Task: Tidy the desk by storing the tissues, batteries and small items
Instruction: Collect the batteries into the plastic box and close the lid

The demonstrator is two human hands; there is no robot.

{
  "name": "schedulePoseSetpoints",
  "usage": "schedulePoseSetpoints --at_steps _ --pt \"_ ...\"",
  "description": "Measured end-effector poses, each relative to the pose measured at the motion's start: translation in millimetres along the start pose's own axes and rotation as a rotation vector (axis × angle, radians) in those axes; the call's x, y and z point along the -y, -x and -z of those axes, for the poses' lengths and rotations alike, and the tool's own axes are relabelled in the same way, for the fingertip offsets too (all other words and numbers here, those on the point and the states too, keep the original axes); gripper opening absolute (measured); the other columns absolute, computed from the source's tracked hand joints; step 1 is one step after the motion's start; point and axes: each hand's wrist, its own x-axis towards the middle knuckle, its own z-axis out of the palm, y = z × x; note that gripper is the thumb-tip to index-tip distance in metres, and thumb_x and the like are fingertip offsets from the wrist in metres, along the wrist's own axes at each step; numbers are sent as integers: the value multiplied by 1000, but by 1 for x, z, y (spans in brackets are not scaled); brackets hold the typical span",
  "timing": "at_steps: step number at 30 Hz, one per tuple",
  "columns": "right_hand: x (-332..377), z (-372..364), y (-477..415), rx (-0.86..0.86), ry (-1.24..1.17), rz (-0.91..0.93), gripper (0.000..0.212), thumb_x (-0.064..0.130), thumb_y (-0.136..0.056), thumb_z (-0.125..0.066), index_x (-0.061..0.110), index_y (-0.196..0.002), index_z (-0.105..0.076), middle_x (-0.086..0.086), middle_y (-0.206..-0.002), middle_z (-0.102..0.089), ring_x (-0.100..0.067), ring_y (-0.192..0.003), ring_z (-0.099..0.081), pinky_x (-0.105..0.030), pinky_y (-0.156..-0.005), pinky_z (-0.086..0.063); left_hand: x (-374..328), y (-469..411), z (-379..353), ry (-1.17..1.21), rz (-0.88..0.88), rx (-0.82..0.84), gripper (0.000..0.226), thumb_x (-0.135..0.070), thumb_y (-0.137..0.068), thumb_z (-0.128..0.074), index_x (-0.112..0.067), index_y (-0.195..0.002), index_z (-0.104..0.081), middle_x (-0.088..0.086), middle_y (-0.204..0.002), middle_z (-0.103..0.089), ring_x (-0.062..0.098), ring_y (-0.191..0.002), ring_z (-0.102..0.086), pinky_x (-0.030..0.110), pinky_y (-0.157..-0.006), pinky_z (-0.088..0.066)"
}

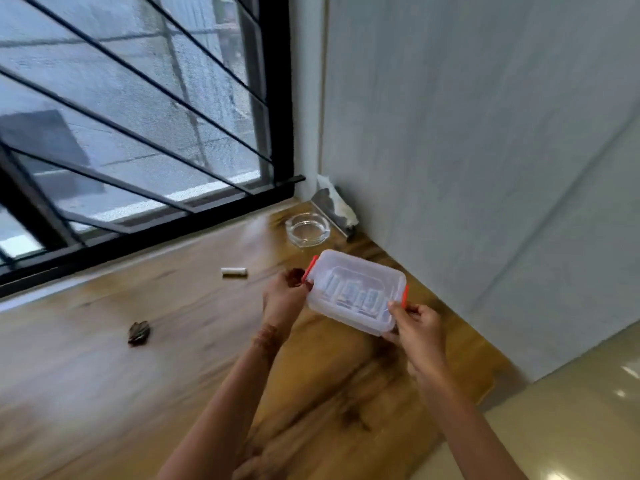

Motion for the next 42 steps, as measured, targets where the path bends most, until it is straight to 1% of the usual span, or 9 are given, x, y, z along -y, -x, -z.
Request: schedulePoseSetpoints --at_steps 5,9,13,18,23,26,33,39,42 --pt "9 -3 -42 -106 -107 4 8 15 -85 -64 9 -86 -59 -12 -93 -67 -18 -79 -66 -42 -73 -57 -6 -42 -46 -17 38 73 27 -19 -75 -68 -20 -101 -62 2 -98 -70 20 -96 -65 40 -92 -51" --pt "9 -10 -62 -144 -144 -33 10 16 -85 -64 14 -80 -56 -1 -83 -65 -10 -74 -64 -31 -63 -57 -10 -61 -66 -62 10 129 37 -17 -78 -67 -24 -114 -57 1 -113 -66 20 -110 -58 43 -99 -46" --pt "8 -16 -74 -170 -171 -62 10 17 -84 -66 11 -86 -59 -5 -87 -68 -13 -76 -67 -37 -70 -58 -4 -79 -79 -71 -3 178 47 -27 -74 -70 -28 -117 -54 0 -121 -62 21 -117 -54 49 -100 -44" --pt "0 -17 -76 -190 -215 -82 14 17 -82 -67 7 -88 -59 -8 -88 -69 -16 -78 -69 -39 -72 -58 -2 -87 -91 -67 -12 222 43 -18 -79 -67 -19 -120 -53 2 -119 -63 19 -112 -58 46 -99 -46" --pt "-8 -17 -76 -198 -161 -25 31 27 -78 -71 4 -95 -60 -8 -91 -70 -15 -83 -69 -36 -74 -58 -11 -86 -98 -96 -5 204 44 -8 -85 -60 -14 -127 -49 5 -123 -61 20 -114 -56 42 -101 -45" --pt "-5 -16 -74 -203 -131 -16 39 28 -76 -72 8 -104 -54 -3 -94 -68 -11 -84 -67 -27 -72 -55 -14 -85 -97 -114 -1 194 46 -9 -85 -61 -12 -129 -48 6 -126 -59 22 -118 -54 42 -104 -42" --pt "13 -10 -65 -182 -19 30 58 26 -78 -71 7 -121 -37 -1 -107 -55 -7 -83 -54 -8 -53 -43 -19 -62 -89 -89 -28 127 42 -15 -85 -63 -12 -125 -51 4 -124 -60 17 -116 -56 33 -99 -45" --pt "23 -5 -34 -91 79 64 57 26 -85 -64 9 -129 -31 -6 -128 -47 -9 -97 -47 -10 -61 -40 -21 -26 -68 -190 -110 60 47 -18 -86 -60 -13 -131 -49 1 -127 -58 19 -115 -55 34 -99 -45" --pt "31 -6 -7 -30 98 100 56 21 -87 -61 8 -132 -30 -7 -134 -46 -13 -106 -50 -21 -79 -45 -18 -3 -50 -170 -134 33 48 -22 -87 -61 -12 -132 -48 4 -133 -54 19 -121 -51 32 -100 -42"
